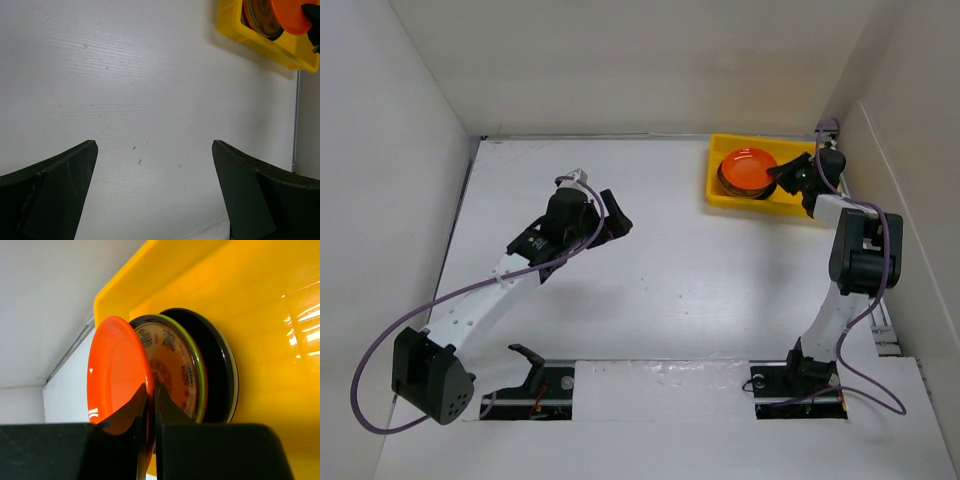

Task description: Place the plates into the plastic bin on the countertop

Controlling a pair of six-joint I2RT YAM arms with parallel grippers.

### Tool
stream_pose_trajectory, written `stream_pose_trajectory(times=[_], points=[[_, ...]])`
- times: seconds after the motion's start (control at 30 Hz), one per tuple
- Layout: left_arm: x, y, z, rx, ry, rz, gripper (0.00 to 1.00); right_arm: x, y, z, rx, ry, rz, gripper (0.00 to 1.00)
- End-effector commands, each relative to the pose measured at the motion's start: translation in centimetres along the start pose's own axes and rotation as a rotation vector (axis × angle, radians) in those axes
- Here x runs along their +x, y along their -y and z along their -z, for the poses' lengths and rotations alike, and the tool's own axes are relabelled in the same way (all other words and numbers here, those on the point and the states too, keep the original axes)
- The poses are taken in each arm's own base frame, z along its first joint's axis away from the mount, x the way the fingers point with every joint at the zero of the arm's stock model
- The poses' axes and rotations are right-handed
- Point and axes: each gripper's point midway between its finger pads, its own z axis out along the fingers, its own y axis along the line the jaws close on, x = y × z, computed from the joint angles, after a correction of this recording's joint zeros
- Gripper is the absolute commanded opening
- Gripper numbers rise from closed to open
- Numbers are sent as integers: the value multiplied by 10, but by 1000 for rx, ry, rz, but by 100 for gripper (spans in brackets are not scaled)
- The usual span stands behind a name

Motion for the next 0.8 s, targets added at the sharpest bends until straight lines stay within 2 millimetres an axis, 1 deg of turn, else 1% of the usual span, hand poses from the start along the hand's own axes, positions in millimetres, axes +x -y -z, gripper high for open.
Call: stream_pose_trajectory(times=[0.0, 0.03, 0.07, 0.1, 0.13, 0.23, 0.27, 0.3, 0.33, 0.37, 0.4, 0.43, 0.47, 0.5, 0.53, 0.57, 0.6, 0.63, 0.67, 0.7, 0.73, 0.77], points=[[1, -5, 5, -9, 11, -31, 100, -34, -30, -3, -73, 66, 26, 2], [0, -2, 5, 4, 12, -40, 100, -36, -35, -2, -84, 60, 29, 12], [3, -3, 3, 5, -1, -40, 100, -36, -35, -2, -84, 61, 41, 19], [0, 0, 4, 11, 5, -40, 100, -39, -36, -3, -77, 66, 40, 28], [1, -1, 2, 5, -1, -40, 100, -40, -37, -3, -74, 65, 48, 49], [2, 0, 2, 13, -9, -40, 100, -40, -36, -2, -63, 54, 53, 72], [1, 2, 5, 20, -1, -40, 100, -39, -40, -1, -59, 57, 55, 75], [1, 2, 5, 20, -1, -40, 100, -43, -45, 3, -68, 67, 71, 80], [2, 3, 5, 27, -7, -40, 100, -46, -48, 6, -61, 79, 72, 80], [-1, 5, 9, 36, 3, -40, 100, -45, -45, 10, -47, 85, 69, 100], [1, 3, 12, 30, -3, -40, 100, -53, -54, 22, -44, 118, 74, 100], [-3, 7, 14, 38, 6, -40, 100, -54, -59, 27, -29, 129, 85, 100], [-6, 8, 18, 36, 18, -40, 100, -50, -50, 29, 42, 130, 72, 100], [-7, 6, 23, 24, 18, -40, 100, -53, -50, 33, 64, 133, 79, 100], [-9, 4, 24, 6, 25, -40, 100, -53, -55, 39, 70, 135, 91, 100], [-10, 1, 27, -6, 28, -40, 100, -56, -53, 43, 99, 153, 89, 100], [-16, 4, 31, -9, 43, -48, 100, -48, -58, 47, 113, 134, 105, 100], [-16, 0, 36, -29, 41, -49, 100, -51, -68, 58, 110, 157, 128, 100], [-19, -6, 39, -60, 64, -49, 100, -51, -75, 66, 117, 171, 135, 100], [-27, -4, 44, -69, 84, -48, 100, -42, -78, 72, 152, 171, 161, 100], [-28, -10, 50, -99, 85, -59, 100, -36, -83, 79, 155, 167, 178, 100], [-35, -17, 54, -150, 119, -60, 100, -39, -104, 97, 123, 191, 217, 100]])
